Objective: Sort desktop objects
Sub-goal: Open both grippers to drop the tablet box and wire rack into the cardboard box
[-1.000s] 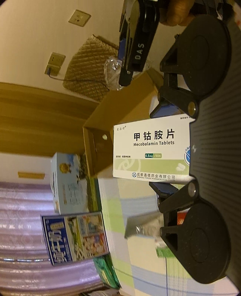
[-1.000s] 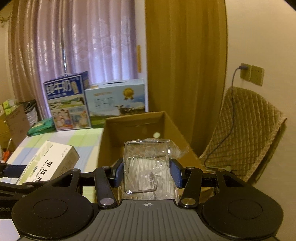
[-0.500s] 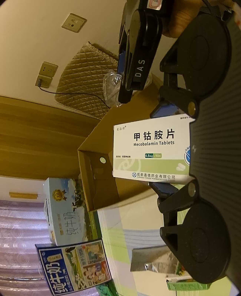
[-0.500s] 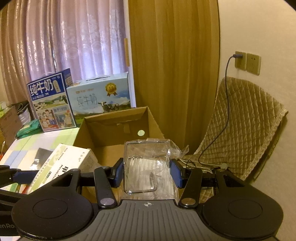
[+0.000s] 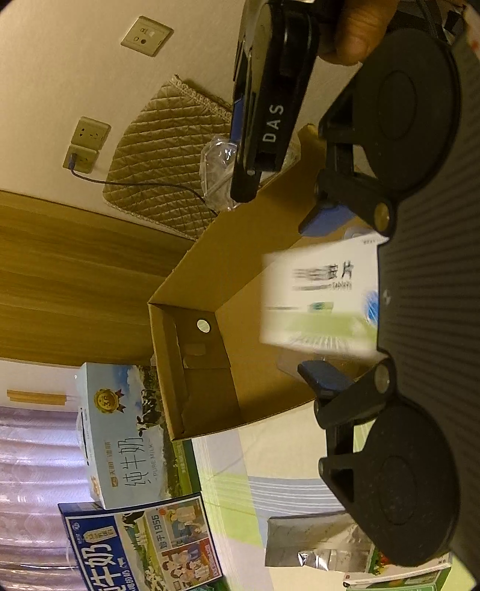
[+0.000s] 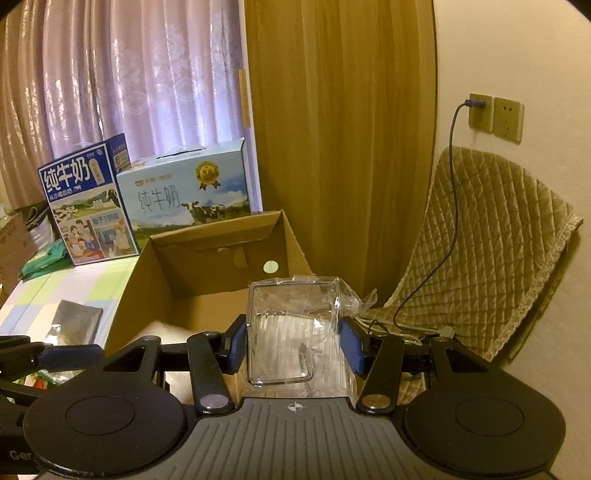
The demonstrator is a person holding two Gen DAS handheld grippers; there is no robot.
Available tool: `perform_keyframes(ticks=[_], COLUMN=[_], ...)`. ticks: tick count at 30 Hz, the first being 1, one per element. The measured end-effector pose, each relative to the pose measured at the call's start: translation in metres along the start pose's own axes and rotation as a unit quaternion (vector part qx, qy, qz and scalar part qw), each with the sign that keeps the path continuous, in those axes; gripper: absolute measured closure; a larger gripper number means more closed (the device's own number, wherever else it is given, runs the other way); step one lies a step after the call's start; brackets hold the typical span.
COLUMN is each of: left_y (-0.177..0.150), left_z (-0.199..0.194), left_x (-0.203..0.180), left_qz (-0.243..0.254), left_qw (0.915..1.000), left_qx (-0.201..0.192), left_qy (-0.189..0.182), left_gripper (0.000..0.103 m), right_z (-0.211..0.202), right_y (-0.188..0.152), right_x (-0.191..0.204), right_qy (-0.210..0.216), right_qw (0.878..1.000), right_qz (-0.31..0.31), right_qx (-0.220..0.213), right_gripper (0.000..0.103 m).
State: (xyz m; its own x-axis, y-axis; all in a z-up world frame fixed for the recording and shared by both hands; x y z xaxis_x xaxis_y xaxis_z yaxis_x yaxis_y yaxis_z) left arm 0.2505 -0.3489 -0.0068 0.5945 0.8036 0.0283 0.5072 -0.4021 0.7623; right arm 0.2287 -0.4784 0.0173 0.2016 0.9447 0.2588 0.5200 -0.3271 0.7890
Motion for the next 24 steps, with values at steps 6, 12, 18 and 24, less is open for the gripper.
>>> perform_keyframes(ticks=[6,12,18,24], left_y=[-0.008,-0.017,-0.022,-0.033], left_z=[-0.012,-0.025,-0.034,-0.04], left_x=[0.016,0.03,0.037,0.045], left_qz=[-0.013,-0.028,-0.033,-0.044], left_qw=[0.9998,0.9994,0.999,0.9985], left_qx=[-0.006,-0.009,-0.01,-0.005], left_qy=[0.01,0.021,0.027,0.034], left_gripper=[0.031,0.031,0.031,0.03], right_z=[0.007,0.013,0.018,0.006], right_y=[-0.008,-0.01,-0.008,-0.003], right_x=[0.003,0.013,0.018,0.013], right_qy=[0.003,0.015,0.035,0.031], right_qw=[1.0,1.0,0.999,0.999], right_qz=[-0.001,-0.003,0.017,0.027], right_qx=[0.01,0.016,0.03,0.013], right_gripper=[0.054,0.054,0.048,0.038])
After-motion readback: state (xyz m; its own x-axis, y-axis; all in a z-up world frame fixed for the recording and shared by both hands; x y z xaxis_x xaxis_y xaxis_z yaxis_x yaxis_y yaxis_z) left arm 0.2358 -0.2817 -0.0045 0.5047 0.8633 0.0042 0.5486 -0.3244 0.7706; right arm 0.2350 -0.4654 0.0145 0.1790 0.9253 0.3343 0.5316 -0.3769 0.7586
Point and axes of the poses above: each gripper's, at about its wrist camera, not at the fingertips, and z roughly the way its jaws point, x to its left, y to its top, the point moved 9 cm from there along z, roughly the way its jaws point, and after that the axes turned 13 degrees about z, right-handed, at the moved point
